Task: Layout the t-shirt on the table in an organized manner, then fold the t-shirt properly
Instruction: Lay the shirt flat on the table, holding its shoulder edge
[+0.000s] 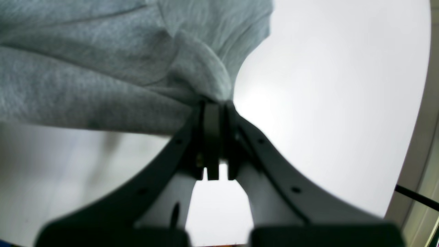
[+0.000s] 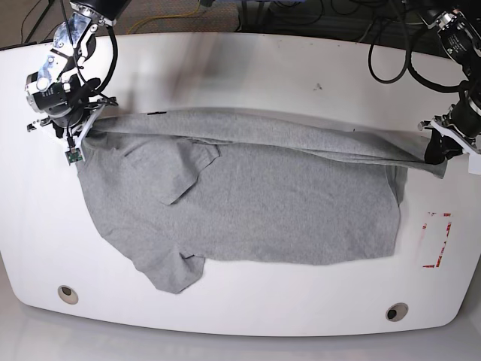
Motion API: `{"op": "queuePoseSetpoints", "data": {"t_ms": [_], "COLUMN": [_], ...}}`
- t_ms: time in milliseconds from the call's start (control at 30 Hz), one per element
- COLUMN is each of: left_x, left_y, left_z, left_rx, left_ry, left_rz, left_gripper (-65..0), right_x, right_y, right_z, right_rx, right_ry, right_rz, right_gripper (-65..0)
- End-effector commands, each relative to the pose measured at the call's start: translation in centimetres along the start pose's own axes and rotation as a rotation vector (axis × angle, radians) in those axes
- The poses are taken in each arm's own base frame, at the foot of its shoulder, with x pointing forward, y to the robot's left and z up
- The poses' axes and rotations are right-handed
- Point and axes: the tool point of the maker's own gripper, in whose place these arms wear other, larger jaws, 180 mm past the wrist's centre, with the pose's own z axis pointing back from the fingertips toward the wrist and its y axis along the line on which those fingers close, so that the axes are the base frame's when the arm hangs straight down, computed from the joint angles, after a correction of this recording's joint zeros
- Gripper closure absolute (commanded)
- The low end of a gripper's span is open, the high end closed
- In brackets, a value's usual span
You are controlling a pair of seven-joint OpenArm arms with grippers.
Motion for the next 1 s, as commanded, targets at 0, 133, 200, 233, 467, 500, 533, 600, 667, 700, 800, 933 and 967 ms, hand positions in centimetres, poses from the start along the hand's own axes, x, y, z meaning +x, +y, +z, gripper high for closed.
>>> {"op": "queuePoseSetpoints", "data": {"t_ms": [0, 133, 200, 233, 467, 500, 533, 600, 667, 700, 800, 933, 967], "left_x": [1.2, 0.6, 0.1, -0.2, -0.8, -1.1, -1.2, -1.2, -1.2, -1.2, -1.3, -1.3, -1.3], "left_y": [0.2, 0.6, 0.8, 0.8, 1.0, 1.0, 1.0, 1.2, 1.2, 1.2, 1.3, 1.7, 2.0], "left_z": [0.7, 0.9, 1.1, 1.2, 1.2, 1.3, 1.3, 1.4, 1.4, 1.5, 1.5, 1.6, 1.6], "left_rx": [0.006, 0.018, 0.022, 0.025, 0.028, 0.028, 0.029, 0.033, 0.033, 0.035, 0.035, 0.055, 0.068], "left_ry": [-0.038, -0.014, 0.004, 0.012, 0.033, 0.041, 0.044, 0.049, 0.050, 0.051, 0.055, 0.065, 0.071], "left_rz": [-0.028, -0.036, -0.040, -0.041, -0.036, -0.035, -0.036, -0.042, -0.046, -0.047, -0.047, -0.058, -0.065], "left_gripper": [-1.0, -1.0, -1.0, -1.0, -1.1, -1.1, -1.1, -1.1, -1.1, -1.3, -2.2, -11.4, -15.1], "right_x": [0.5, 0.0, -0.5, -0.6, -1.5, -1.7, -1.8, -2.0, -2.1, -2.1, -2.9, -3.3, -3.4], "right_y": [-0.9, -0.8, -0.7, -0.6, -0.3, -0.2, -0.2, -0.2, -0.1, -0.1, 0.1, 0.2, 0.3], "right_z": [0.5, 0.5, 0.4, 0.4, 0.4, 0.3, 0.3, 0.3, 0.3, 0.3, 0.4, 0.4, 0.4], "right_rx": [-0.033, -0.030, -0.025, -0.024, -0.016, -0.014, -0.014, -0.012, -0.011, -0.011, -0.005, -0.002, -0.001], "right_ry": [-0.022, -0.012, -0.001, 0.004, 0.025, 0.030, 0.032, 0.038, 0.039, 0.041, 0.058, 0.068, 0.071], "right_rz": [0.012, 0.012, 0.014, 0.015, 0.018, 0.019, 0.019, 0.020, 0.020, 0.021, 0.024, 0.026, 0.026], "right_gripper": [0.0, 0.0, 0.0, 0.0, 0.0, -0.3, -0.5, -0.5, -0.6, -0.6, -0.6, -0.8, -0.8]}}
